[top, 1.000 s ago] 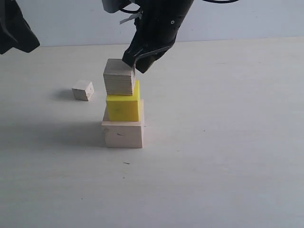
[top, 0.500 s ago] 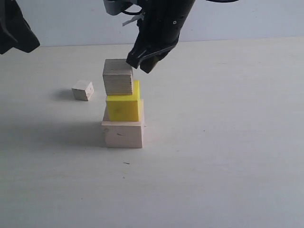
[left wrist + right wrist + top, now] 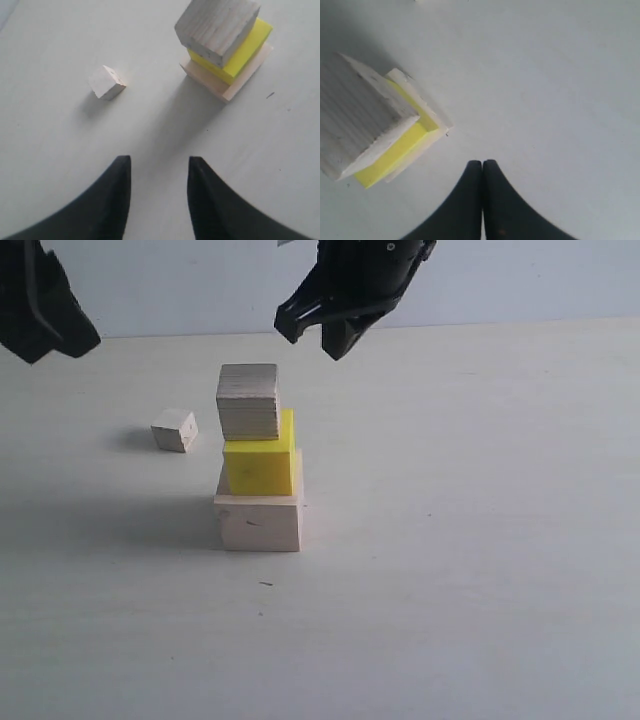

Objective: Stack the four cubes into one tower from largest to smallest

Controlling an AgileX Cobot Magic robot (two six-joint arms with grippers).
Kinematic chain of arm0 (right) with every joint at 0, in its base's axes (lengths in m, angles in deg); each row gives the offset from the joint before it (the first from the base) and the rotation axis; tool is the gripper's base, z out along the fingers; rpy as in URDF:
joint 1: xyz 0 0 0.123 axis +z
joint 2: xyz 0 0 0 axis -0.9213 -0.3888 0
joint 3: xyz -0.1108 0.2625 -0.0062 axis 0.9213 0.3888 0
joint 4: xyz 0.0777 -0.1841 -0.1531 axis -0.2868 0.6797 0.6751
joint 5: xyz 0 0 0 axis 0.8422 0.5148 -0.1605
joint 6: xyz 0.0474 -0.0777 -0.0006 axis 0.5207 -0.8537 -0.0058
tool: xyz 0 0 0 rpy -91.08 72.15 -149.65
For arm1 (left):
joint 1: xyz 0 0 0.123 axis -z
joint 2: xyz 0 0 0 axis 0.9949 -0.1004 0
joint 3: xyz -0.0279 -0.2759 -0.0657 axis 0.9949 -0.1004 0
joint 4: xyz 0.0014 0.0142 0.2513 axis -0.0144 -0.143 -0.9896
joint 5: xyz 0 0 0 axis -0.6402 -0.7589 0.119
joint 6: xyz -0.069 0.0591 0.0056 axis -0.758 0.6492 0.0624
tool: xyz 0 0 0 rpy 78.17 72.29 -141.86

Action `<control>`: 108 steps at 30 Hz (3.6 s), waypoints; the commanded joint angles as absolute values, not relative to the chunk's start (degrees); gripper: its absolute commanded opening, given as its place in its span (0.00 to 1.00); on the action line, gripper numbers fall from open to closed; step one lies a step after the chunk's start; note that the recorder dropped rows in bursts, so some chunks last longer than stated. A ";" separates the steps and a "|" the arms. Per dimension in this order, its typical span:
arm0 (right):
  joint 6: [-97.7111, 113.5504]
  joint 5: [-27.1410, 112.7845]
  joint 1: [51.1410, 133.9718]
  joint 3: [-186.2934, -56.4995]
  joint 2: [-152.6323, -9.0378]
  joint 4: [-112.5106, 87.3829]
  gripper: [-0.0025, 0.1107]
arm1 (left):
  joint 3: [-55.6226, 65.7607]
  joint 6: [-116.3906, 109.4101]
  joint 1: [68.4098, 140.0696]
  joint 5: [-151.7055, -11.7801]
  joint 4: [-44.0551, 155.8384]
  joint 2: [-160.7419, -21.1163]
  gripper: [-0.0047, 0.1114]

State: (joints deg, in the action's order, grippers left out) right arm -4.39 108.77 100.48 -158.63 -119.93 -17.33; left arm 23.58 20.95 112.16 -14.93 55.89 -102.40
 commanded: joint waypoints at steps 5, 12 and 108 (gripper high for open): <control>-0.29 107.24 96.26 -151.45 -119.81 -22.14 0.02 | 18.48 20.55 112.21 -22.07 52.28 -104.44 0.36; -1.83 106.32 93.68 -149.39 -119.81 -31.90 0.02 | 15.00 13.66 109.24 -30.03 52.09 -106.35 0.04; -22.92 103.87 88.11 -134.49 -125.91 -70.41 0.02 | 14.93 39.62 92.35 -17.90 110.81 -128.62 0.04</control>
